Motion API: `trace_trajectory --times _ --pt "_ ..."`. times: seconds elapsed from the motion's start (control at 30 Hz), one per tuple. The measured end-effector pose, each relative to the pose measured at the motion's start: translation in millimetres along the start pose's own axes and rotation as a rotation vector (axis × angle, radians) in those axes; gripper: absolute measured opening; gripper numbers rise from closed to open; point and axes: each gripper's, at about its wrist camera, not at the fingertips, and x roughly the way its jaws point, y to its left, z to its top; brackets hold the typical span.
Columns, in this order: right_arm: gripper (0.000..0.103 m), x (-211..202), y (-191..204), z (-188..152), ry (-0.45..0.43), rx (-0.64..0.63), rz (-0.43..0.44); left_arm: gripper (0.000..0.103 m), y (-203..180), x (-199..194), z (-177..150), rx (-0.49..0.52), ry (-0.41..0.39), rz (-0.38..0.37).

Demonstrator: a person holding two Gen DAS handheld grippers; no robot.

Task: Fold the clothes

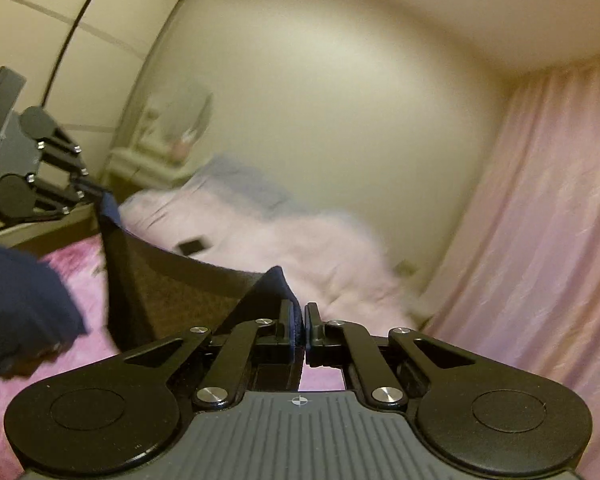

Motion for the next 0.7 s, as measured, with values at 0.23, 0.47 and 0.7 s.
trace_trajectory --times 0.23,0.47,0.7 --pt "0.002 -75.5 -28.8 53.7 -0.118 -0.002 -0.151 0.002 39.4 -58.6 74.1 0.002 -0.128 0.059" --pt "0.002 -41.3 -74.9 80.5 -0.154 0.003 -0.188 0.002 61.1 -13.4 112.9 -0.01 -0.131 0.061" --pt "0.0 146.0 -141.8 55.1 -0.074 0.022 -0.136 0.003 51.8 142.3 99.0 -0.023 0.045 -0.023"
